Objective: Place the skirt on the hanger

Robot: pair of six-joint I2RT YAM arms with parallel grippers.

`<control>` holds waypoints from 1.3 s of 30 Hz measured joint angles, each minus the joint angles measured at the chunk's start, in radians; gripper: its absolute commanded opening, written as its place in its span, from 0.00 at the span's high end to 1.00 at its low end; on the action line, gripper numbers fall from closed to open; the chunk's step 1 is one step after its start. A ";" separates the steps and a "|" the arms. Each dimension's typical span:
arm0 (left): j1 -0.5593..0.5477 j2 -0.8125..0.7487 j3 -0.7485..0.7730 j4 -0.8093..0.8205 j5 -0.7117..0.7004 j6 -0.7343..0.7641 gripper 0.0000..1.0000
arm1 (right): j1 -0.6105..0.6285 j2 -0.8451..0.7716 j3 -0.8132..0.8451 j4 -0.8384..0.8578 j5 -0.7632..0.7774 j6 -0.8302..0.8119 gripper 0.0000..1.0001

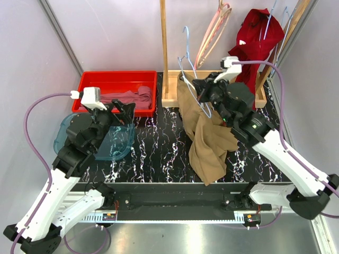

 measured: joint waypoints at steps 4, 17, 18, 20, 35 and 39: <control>0.000 0.000 -0.009 -0.001 0.000 0.000 0.01 | 0.010 0.079 0.027 0.032 -0.010 0.011 1.00; 0.000 0.001 -0.014 -0.001 0.000 -0.003 0.01 | 0.053 0.255 0.178 0.170 0.134 -0.019 1.00; 0.000 0.001 -0.015 -0.001 0.001 -0.003 0.01 | 0.053 0.272 0.204 0.186 0.139 -0.037 1.00; 0.000 0.001 -0.020 -0.001 0.001 -0.004 0.01 | 0.054 0.321 0.277 0.214 0.150 -0.076 1.00; 0.000 0.001 -0.029 -0.001 0.008 -0.010 0.01 | 0.054 0.498 0.459 0.426 0.231 -0.294 1.00; 0.000 0.001 -0.029 -0.001 0.008 -0.013 0.01 | 0.054 0.518 0.412 0.474 0.241 -0.291 1.00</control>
